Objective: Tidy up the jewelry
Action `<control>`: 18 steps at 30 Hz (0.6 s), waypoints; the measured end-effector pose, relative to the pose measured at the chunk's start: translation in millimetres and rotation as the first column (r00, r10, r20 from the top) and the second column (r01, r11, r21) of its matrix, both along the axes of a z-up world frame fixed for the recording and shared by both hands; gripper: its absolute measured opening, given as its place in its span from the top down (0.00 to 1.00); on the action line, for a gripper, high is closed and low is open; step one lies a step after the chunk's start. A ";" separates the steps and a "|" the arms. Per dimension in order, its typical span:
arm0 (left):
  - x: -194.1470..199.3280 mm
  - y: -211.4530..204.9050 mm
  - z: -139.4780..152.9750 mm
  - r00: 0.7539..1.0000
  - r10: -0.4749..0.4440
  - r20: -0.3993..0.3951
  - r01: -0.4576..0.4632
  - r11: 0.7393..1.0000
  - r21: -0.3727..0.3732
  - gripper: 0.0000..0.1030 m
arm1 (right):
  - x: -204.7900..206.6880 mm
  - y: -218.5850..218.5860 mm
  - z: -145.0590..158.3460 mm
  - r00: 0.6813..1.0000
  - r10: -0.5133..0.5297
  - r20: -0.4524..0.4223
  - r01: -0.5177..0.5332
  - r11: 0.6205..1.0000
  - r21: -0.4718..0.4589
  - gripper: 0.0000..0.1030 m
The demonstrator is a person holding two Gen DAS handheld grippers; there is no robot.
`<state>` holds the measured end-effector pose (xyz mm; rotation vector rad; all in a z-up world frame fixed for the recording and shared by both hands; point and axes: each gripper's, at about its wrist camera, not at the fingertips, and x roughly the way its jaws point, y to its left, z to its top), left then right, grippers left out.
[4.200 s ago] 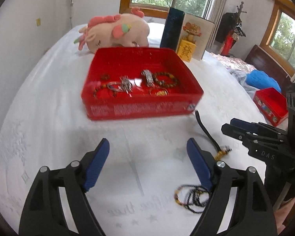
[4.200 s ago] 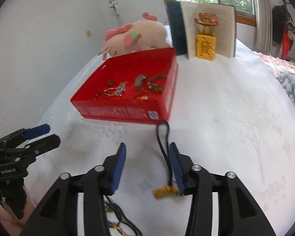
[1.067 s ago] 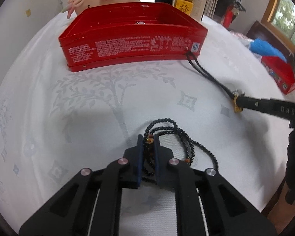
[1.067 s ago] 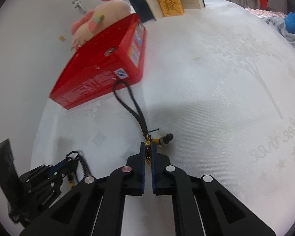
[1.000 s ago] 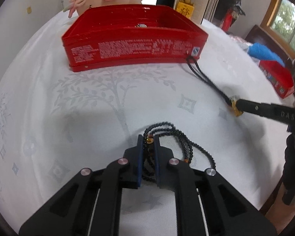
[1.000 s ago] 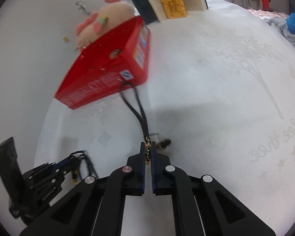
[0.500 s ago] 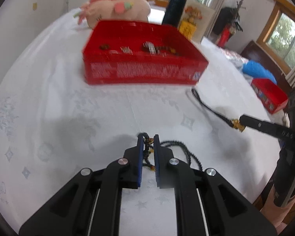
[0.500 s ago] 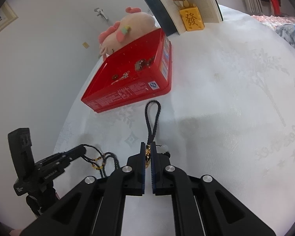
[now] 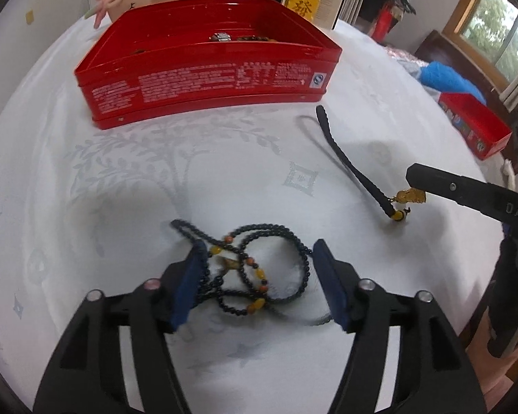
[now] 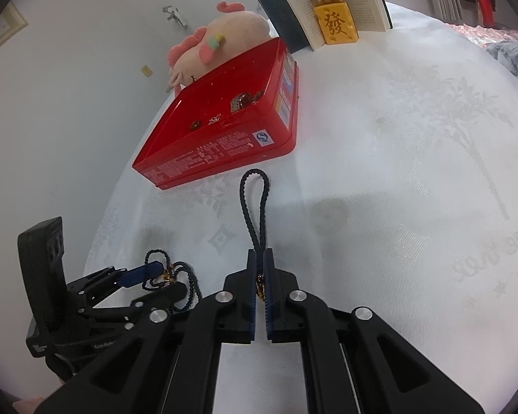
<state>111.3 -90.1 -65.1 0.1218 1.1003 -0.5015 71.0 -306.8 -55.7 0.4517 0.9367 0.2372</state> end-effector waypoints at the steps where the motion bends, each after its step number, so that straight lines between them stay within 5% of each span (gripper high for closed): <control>1: 0.7 -3.9 -0.8 1.000 0.001 0.003 -0.001 1.000 0.015 0.33 | 0.3 -0.1 -0.5 1.000 0.001 0.000 -0.001 1.000 0.001 0.97; 7: 6.6 -16.0 -6.7 1.000 0.024 0.020 -0.026 0.995 0.098 0.32 | 1.6 -0.3 -2.0 1.000 0.006 -0.003 -0.006 1.000 0.000 0.97; 14: 15.8 7.8 -5.5 0.997 0.078 -0.007 -0.077 0.994 0.082 0.79 | 2.0 -1.4 -2.5 1.000 0.009 -0.007 -0.009 1.000 0.001 0.97; 18: 20.0 27.8 -4.2 0.994 0.100 -0.042 -0.099 0.995 0.018 0.87 | 2.5 1.3 -3.5 1.000 0.018 -0.007 -0.018 1.000 0.001 0.97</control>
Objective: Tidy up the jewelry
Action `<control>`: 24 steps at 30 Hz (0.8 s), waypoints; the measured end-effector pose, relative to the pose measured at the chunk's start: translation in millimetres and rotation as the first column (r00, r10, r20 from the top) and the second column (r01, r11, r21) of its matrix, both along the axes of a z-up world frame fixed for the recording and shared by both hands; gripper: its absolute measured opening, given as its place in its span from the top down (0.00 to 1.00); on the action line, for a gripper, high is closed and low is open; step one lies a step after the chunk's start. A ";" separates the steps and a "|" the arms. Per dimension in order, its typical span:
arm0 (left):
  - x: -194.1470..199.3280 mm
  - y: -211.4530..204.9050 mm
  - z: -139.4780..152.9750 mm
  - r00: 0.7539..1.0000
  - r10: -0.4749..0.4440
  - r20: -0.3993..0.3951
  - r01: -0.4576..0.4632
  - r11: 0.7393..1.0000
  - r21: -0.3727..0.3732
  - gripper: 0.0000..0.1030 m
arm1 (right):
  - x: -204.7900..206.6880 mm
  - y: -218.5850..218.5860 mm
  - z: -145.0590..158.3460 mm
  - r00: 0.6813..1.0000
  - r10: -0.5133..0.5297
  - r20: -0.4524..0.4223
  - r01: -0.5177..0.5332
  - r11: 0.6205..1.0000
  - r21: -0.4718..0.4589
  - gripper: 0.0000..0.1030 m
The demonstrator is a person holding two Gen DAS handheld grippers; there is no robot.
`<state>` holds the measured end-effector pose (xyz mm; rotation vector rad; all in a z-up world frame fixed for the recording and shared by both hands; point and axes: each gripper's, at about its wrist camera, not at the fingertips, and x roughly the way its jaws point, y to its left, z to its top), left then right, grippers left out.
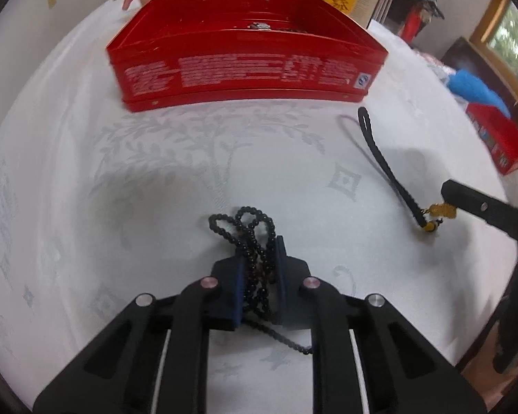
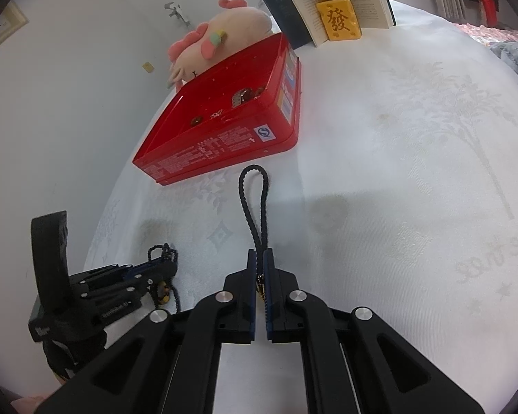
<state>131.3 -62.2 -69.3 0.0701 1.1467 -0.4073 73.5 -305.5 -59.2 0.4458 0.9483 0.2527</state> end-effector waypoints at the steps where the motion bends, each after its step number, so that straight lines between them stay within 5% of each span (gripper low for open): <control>1: 0.5 4.5 0.3 1.000 0.004 0.000 -0.004 1.000 -0.011 0.87 | 0.4 0.7 -0.3 1.000 0.002 -0.001 -0.002 1.000 0.001 0.97; 24: -20.3 27.3 44.3 0.991 0.017 0.132 -0.003 0.994 -0.108 0.91 | -8.1 9.1 20.1 0.997 0.031 0.064 -0.031 0.999 -0.009 0.97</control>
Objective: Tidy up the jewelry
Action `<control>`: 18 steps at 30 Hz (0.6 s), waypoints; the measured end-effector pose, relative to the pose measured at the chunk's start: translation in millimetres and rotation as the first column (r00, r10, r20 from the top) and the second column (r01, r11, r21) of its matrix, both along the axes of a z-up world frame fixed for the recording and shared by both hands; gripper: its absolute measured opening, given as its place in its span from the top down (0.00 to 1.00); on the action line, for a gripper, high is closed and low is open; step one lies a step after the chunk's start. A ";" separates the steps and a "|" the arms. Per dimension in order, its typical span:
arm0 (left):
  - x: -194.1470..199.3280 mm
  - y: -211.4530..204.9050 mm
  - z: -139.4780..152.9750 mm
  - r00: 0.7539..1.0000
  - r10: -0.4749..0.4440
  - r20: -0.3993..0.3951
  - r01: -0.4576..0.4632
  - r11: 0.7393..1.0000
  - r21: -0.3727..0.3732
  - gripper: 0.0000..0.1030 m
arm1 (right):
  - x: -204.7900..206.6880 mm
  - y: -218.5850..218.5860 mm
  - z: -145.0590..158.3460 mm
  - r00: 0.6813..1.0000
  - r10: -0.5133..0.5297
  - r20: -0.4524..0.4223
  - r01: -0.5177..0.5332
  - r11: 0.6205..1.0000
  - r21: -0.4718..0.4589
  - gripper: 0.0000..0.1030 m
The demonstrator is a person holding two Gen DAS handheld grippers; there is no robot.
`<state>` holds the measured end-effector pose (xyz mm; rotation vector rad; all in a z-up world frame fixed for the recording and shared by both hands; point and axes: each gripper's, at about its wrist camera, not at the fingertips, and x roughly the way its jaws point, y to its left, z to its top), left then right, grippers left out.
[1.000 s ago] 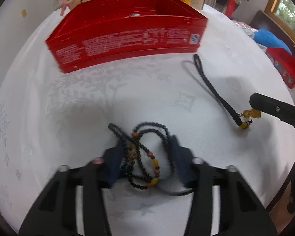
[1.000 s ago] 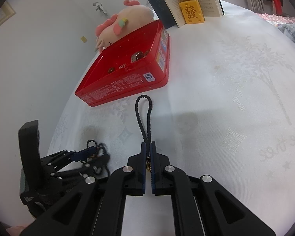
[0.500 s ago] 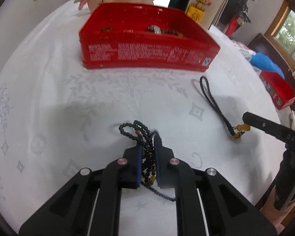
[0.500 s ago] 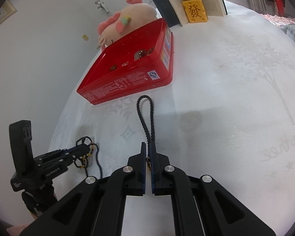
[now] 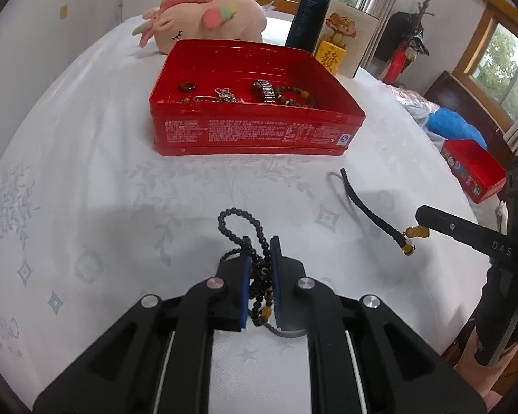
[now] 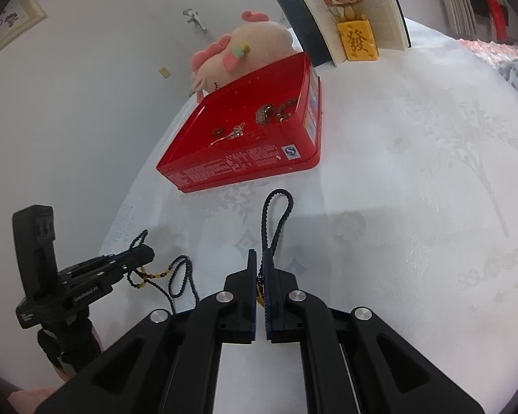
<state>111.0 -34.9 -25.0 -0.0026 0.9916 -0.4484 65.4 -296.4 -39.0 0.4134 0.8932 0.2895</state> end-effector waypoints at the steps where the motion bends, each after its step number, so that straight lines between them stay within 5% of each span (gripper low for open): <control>1: 2.5 -2.9 -5.6 1.000 -0.009 -0.022 0.009 1.000 0.016 0.91 | 1.9 0.4 -3.3 1.000 0.001 -0.011 -0.001 1.000 0.001 0.97; 7: 13.4 -10.0 -41.5 0.993 0.018 -0.118 -0.005 0.994 0.110 0.89 | 5.3 3.2 -17.8 0.999 0.010 -0.048 -0.010 1.000 0.006 0.97; 9: 14.1 -12.7 -41.9 0.994 0.020 -0.108 -0.005 0.990 0.139 0.74 | 6.0 3.9 -18.1 0.999 0.014 -0.048 -0.014 1.000 0.003 0.97; 11: 13.6 -15.6 -40.2 0.996 0.016 -0.085 -0.002 0.988 0.156 0.48 | 6.5 3.8 -17.3 0.999 0.014 -0.045 -0.014 1.000 -0.001 0.97; 18: 15.5 -25.5 -47.4 0.996 0.015 -0.093 0.004 0.979 0.203 0.40 | 7.9 1.9 -19.0 0.999 0.012 -0.049 -0.012 1.000 0.006 0.97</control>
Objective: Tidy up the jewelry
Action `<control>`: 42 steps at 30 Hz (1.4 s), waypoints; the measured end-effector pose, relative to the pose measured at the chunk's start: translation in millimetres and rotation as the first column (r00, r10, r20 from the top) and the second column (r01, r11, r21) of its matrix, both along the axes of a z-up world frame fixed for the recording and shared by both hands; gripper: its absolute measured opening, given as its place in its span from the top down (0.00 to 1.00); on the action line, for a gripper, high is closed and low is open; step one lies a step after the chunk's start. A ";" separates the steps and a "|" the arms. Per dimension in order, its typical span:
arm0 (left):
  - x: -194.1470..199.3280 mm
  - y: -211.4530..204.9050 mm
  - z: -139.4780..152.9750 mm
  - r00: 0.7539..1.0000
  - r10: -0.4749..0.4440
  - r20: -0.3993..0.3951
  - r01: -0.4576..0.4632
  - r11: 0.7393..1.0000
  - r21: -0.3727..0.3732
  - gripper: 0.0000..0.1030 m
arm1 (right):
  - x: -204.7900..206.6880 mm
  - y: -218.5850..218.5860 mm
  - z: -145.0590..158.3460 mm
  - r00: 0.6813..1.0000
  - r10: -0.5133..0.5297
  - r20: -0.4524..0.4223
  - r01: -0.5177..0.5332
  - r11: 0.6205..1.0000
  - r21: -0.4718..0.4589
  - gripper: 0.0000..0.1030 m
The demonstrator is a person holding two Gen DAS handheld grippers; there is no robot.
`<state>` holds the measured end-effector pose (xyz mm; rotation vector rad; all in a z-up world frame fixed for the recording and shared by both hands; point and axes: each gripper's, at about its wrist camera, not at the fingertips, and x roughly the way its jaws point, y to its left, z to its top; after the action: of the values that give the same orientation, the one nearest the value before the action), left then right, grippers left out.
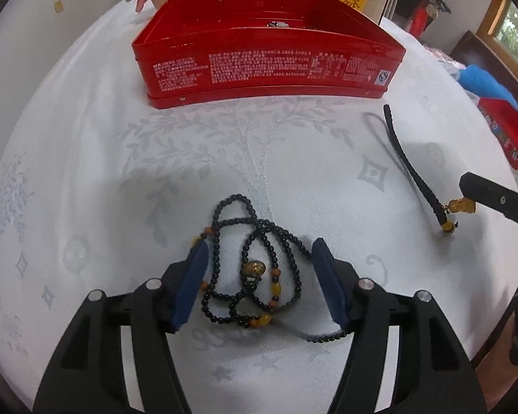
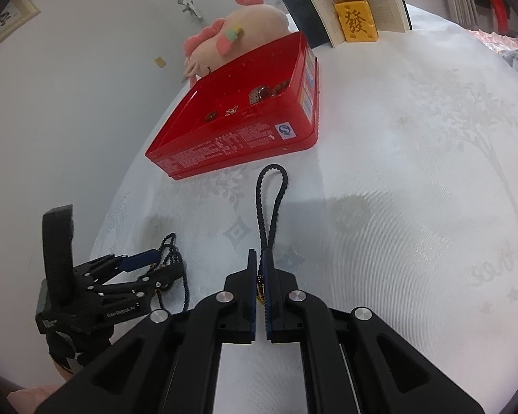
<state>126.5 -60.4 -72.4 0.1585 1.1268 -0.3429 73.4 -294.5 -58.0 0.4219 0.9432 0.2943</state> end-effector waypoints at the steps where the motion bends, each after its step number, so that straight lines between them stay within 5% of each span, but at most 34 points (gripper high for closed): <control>1: -0.3 -0.8 -0.1 1.000 0.001 0.001 -0.001 1.000 0.005 0.40 | 0.3 -0.2 -0.4 1.000 -0.001 -0.001 0.001 1.000 0.001 0.97; 3: -1.2 -1.6 0.1 1.000 0.001 -0.005 -0.001 1.000 -0.004 0.48 | 0.4 -0.6 -0.5 1.000 -0.002 -0.001 0.002 1.000 0.003 0.97; 5: -2.6 -2.6 1.4 1.000 -0.021 -0.022 0.020 0.999 -0.039 0.76 | -0.1 -0.4 0.3 1.000 -0.004 0.000 0.004 1.000 0.005 0.97; 7: -5.3 -3.1 0.7 0.999 -0.023 -0.041 0.021 0.999 -0.046 0.89 | -0.1 -0.4 0.3 1.000 -0.006 0.000 0.006 1.000 0.006 0.97; 14: -6.5 15.9 6.3 0.999 0.001 -0.037 -0.007 0.988 -0.157 0.90 | -1.4 -1.0 1.5 1.000 0.000 0.006 0.000 1.000 0.022 0.97; 24: -31.8 46.5 86.7 0.983 0.042 0.177 0.010 0.959 -0.283 0.90 | -5.7 4.8 21.7 0.995 0.071 0.068 -0.079 0.988 0.129 0.97; 31: -29.4 47.0 134.6 0.960 0.034 0.278 0.048 0.958 -0.282 0.90 | -2.5 7.4 40.8 0.991 0.083 0.104 -0.096 0.987 0.131 0.97; 42: -12.1 43.7 49.4 0.999 -0.035 0.018 0.038 0.985 -0.168 0.89 | 3.8 10.3 21.6 0.995 0.083 0.049 -0.088 0.990 0.113 0.97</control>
<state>114.4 -16.6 -23.0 0.0326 1.0757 -0.4672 77.2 -284.2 -36.4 0.4792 0.9047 0.4362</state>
